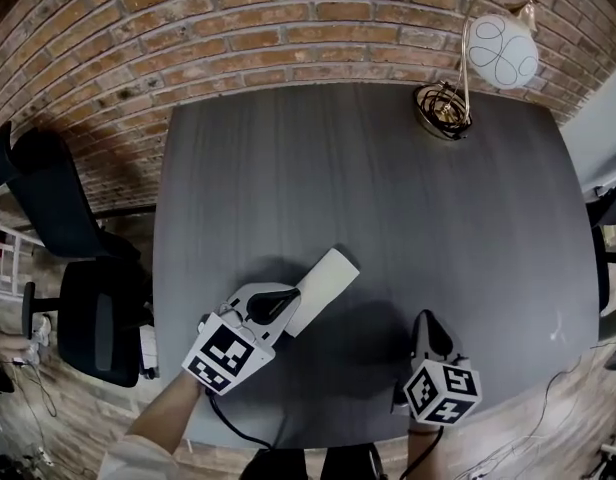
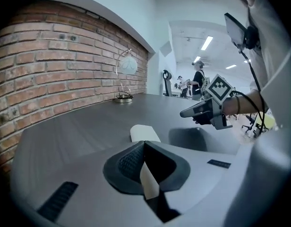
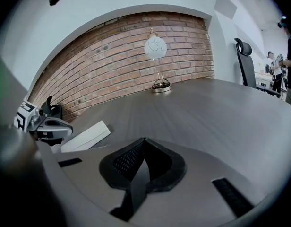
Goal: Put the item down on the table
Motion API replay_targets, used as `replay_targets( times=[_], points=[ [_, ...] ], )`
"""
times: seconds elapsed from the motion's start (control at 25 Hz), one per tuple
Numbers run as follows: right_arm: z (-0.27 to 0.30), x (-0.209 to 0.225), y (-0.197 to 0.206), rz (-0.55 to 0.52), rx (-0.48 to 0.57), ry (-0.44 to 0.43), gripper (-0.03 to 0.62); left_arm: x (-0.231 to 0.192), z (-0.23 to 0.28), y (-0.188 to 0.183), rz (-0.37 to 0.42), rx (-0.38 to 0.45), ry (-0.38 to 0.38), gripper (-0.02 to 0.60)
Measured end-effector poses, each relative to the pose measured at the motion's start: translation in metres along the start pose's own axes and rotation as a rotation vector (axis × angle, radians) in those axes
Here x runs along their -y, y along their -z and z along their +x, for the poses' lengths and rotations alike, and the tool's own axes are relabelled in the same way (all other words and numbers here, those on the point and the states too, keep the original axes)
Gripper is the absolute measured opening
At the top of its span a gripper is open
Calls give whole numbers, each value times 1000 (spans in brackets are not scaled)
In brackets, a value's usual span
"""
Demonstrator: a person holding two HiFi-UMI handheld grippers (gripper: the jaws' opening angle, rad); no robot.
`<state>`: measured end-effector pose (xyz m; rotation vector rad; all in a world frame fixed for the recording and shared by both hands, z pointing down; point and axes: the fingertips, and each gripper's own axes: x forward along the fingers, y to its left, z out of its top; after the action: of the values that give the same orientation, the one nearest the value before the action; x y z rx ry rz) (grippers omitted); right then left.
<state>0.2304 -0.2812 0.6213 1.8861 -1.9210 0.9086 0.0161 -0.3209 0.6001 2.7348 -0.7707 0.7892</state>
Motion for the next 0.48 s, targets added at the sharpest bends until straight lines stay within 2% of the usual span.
replay_targets(
  times=[0.48],
  points=[
    [2, -16, -9, -35, 5, -46, 32, -7, -17, -2, -75, 42, -88, 15]
  ],
)
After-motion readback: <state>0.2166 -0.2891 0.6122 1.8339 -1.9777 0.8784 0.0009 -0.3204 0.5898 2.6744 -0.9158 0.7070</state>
